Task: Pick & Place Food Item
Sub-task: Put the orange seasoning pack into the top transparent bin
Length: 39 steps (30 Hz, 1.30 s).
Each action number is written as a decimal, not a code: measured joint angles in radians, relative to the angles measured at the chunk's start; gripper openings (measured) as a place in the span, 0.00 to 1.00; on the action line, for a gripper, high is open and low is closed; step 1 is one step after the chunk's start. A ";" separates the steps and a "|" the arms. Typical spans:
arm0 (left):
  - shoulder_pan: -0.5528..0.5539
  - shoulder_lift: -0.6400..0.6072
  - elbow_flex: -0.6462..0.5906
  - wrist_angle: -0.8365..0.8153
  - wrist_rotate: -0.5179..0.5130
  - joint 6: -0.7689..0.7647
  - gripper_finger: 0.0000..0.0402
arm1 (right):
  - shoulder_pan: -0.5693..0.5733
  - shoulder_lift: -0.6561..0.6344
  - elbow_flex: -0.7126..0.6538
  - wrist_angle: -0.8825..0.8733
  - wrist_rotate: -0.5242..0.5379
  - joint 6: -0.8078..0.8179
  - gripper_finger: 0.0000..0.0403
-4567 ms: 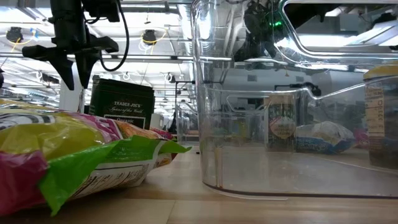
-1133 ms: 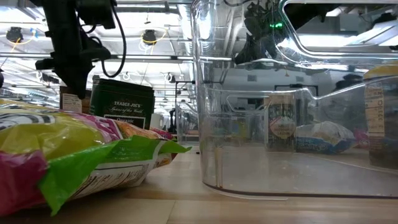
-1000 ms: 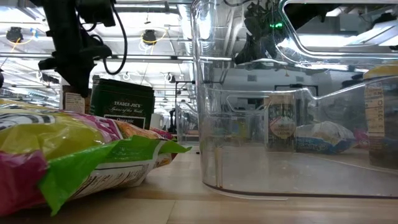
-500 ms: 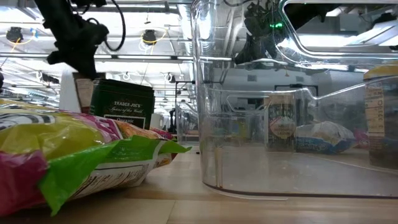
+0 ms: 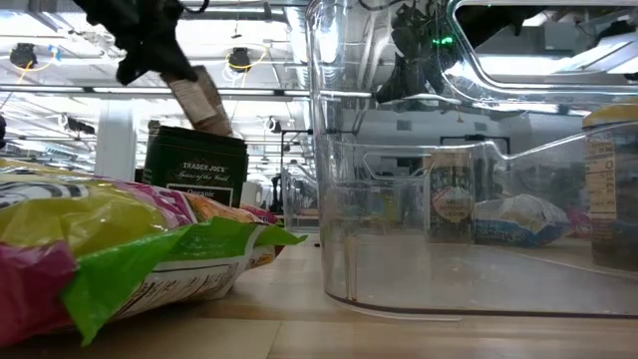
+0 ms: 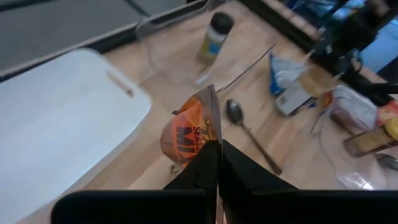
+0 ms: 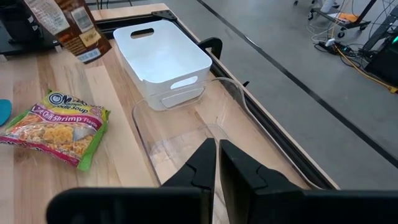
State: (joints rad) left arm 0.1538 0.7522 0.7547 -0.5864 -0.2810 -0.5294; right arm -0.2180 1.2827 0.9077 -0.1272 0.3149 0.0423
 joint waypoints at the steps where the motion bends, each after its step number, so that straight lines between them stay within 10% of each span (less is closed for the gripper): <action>1: -0.004 0.002 0.000 0.018 0.000 0.020 0.00 | 0.000 0.000 0.000 0.000 0.000 0.000 0.04; 19: -0.019 0.035 0.000 0.474 0.001 0.159 0.00 | 0.000 0.000 0.000 0.000 0.000 0.001 0.04; 39: 0.117 0.408 0.000 0.976 0.043 0.308 0.00 | 0.000 0.000 0.000 0.000 0.000 0.008 0.04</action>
State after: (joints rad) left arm 0.2711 1.1603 0.7549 0.3899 -0.2382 -0.2216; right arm -0.2180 1.2827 0.9077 -0.1276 0.3145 0.0500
